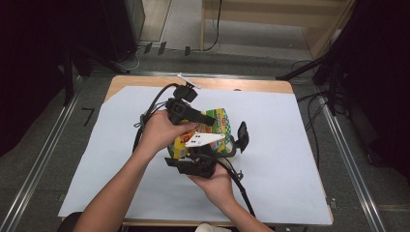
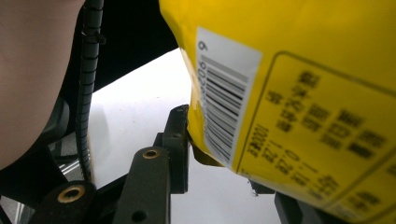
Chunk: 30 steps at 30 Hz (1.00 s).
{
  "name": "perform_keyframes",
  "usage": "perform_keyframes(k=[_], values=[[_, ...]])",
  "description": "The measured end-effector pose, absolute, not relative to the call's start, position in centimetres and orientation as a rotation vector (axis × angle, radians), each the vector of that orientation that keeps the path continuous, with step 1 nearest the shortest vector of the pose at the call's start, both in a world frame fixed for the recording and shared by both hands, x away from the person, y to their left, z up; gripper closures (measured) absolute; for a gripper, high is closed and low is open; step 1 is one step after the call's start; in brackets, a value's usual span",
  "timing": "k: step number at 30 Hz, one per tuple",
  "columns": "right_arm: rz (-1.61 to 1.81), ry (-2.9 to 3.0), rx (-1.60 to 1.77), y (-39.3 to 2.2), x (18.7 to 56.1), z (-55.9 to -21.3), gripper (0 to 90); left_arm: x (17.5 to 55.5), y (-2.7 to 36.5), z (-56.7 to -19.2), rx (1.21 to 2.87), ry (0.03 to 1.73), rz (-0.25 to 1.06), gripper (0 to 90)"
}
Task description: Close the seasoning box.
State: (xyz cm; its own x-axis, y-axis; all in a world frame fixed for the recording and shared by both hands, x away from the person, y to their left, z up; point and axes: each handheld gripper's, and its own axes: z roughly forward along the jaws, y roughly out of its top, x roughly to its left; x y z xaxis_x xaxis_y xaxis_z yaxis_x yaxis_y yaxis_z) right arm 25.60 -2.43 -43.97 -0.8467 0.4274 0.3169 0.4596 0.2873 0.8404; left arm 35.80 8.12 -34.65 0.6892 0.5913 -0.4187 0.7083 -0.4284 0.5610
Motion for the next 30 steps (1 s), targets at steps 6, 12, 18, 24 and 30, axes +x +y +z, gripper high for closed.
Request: perform_keyframes(k=[6,12,18,24,30], values=[[-1.646,-2.493,-0.864,-2.52,25.55,-43.95,67.1,35.78,8.02,-34.64,2.163,0.987,-0.2,67.5],[-1.648,-2.501,-0.866,-2.56,25.55,-44.02,67.1,35.81,7.93,-34.71,2.163,0.977,-0.2,67.6],[-1.646,-2.507,-0.867,-2.59,25.57,-44.04,67.1,35.82,7.94,-34.75,2.161,0.977,-0.201,67.6],[-1.645,-2.506,-0.871,-2.62,25.54,-44.02,67.1,35.75,7.87,-34.69,2.161,0.976,-0.196,67.6],[-1.649,-2.5,-0.869,-2.57,25.49,-43.97,67.1,35.79,7.92,-34.66,2.162,0.976,-0.196,67.6]])
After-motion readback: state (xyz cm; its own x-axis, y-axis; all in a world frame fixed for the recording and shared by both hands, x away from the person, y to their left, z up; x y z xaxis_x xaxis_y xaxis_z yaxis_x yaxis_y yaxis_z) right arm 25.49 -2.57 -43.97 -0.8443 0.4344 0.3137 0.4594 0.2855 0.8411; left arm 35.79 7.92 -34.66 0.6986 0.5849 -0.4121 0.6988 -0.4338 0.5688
